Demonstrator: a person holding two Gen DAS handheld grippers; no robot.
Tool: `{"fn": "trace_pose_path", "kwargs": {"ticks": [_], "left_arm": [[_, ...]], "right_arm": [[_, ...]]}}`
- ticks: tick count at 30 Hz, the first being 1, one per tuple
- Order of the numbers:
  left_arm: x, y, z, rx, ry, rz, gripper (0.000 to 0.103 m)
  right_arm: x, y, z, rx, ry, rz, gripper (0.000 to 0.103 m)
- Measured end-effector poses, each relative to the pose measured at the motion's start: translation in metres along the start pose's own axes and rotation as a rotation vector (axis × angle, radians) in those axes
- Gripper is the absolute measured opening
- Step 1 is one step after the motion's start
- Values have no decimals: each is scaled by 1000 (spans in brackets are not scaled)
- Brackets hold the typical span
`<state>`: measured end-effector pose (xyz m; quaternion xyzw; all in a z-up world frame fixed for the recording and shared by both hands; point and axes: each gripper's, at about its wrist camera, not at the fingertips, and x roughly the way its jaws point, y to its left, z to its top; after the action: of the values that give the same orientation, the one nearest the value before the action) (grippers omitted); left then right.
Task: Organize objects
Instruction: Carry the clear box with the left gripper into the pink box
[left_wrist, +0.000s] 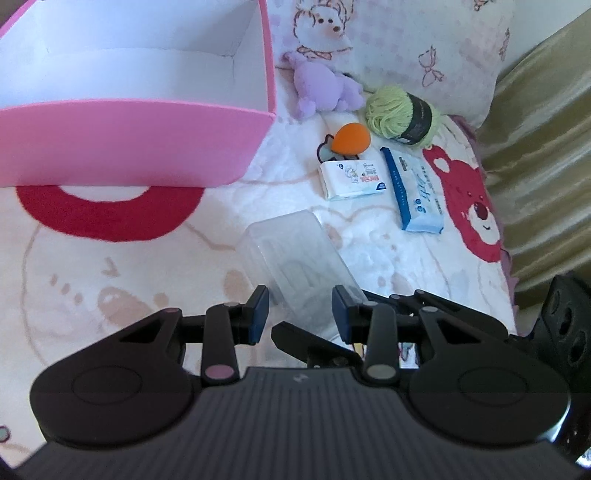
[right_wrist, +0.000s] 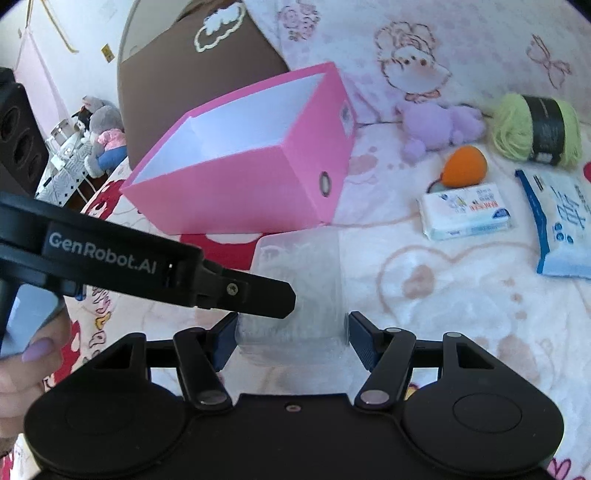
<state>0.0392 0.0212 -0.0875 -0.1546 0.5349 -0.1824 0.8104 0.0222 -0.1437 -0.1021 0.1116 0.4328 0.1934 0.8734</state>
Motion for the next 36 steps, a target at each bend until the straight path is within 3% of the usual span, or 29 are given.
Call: {"fn": "trace_pose_path", "kwargs": {"ticks": [12,23,32,36], "left_arm": [[-73,8,6,15,1,0,35],[-132,32,31,-1,1,6,35],[-182,30,78,56,31,130,35],[-199,21,102,127,-4,196,37]], "right_arm": [[-25,58,30,-38,53,13,69],[-29,111,63,-91,40,48,69],[-27,152,107,-117,30,96,69],[-25,167,131,-144,-10,82,68]]}}
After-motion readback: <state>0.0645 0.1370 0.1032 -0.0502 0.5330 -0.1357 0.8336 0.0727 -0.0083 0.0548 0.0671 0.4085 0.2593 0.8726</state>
